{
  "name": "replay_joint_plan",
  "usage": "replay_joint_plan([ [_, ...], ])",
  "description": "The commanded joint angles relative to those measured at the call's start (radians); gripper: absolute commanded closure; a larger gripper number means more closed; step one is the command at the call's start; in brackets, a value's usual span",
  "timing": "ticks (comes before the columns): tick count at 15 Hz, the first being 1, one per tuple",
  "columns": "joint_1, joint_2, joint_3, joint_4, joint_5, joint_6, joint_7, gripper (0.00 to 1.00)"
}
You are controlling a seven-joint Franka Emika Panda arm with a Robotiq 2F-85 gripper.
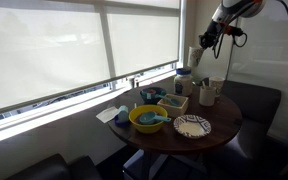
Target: Put the cup into the jar
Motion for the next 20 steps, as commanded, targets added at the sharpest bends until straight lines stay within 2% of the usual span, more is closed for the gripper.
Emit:
replay_joint_plan([
  [1,-0.019,0.179,0.007,0.249,-0.019,-0.042,-0.057,0.99],
  [3,-0.03,0.241,0.015,0.345,-0.002,-0.053,-0.09,0.99],
  [6,-0.05,0.299,0.028,0.457,0.015,-0.139,-0.128,0.99],
  [10,-0.085,0.344,0.046,0.567,0.037,-0.279,-0.188,0.99],
  [13,-0.096,0.373,0.044,0.625,0.08,-0.311,-0.208,0.99],
  [14,-0.096,0.348,0.047,0.564,0.102,-0.279,-0.212,0.99],
  [17,-0.088,0.344,0.046,0.534,0.135,-0.256,-0.213,0.99],
  [20,-0.088,0.347,0.042,0.516,0.121,-0.254,-0.236,0.99],
])
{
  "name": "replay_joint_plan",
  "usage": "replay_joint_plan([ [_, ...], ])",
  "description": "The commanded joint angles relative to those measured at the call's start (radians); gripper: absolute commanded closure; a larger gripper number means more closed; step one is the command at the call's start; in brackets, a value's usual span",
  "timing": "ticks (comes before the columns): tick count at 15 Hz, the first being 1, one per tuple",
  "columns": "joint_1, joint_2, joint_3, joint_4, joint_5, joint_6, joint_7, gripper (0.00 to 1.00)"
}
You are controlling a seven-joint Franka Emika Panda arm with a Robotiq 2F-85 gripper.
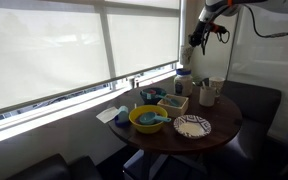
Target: Put the cup into the jar
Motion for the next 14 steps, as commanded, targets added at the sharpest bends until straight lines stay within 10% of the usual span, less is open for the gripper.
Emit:
replay_joint_plan([
  [1,-0.011,-0.004,0.005,-0.028,0.019,0.016,-0.035,0.99],
  [14,0.032,-0.053,0.054,-0.047,0.041,-0.004,-0.033,0.99],
])
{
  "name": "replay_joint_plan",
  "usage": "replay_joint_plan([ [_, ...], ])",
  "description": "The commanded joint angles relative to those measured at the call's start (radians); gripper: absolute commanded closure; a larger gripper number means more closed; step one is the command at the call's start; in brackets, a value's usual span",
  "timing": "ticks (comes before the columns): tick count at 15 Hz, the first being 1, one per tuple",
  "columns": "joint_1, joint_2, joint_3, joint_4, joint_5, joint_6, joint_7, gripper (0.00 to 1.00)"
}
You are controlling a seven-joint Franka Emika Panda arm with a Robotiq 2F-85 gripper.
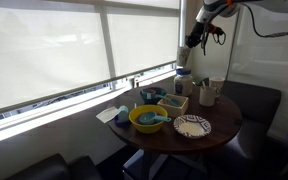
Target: Put the cup into the jar
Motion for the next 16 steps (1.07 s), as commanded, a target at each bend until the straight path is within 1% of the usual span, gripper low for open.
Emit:
replay_joint_plan([
  [1,0.034,-0.042,0.022,-0.015,0.003,-0.009,0.017,0.99],
  [5,0.081,-0.06,0.025,-0.02,-0.023,0.001,0.064,0.99],
  [8,0.112,-0.069,0.013,-0.018,-0.075,-0.011,0.082,0.99],
  [9,0.116,-0.075,0.012,-0.026,-0.087,0.002,0.088,0.98],
  [10,0.109,-0.085,0.021,-0.031,-0.053,0.016,0.093,0.99],
  [11,0.101,-0.05,0.022,0.0,-0.053,0.001,0.067,0.97],
  [16,0.102,-0.064,0.022,-0.003,-0.053,0.001,0.074,0.97],
])
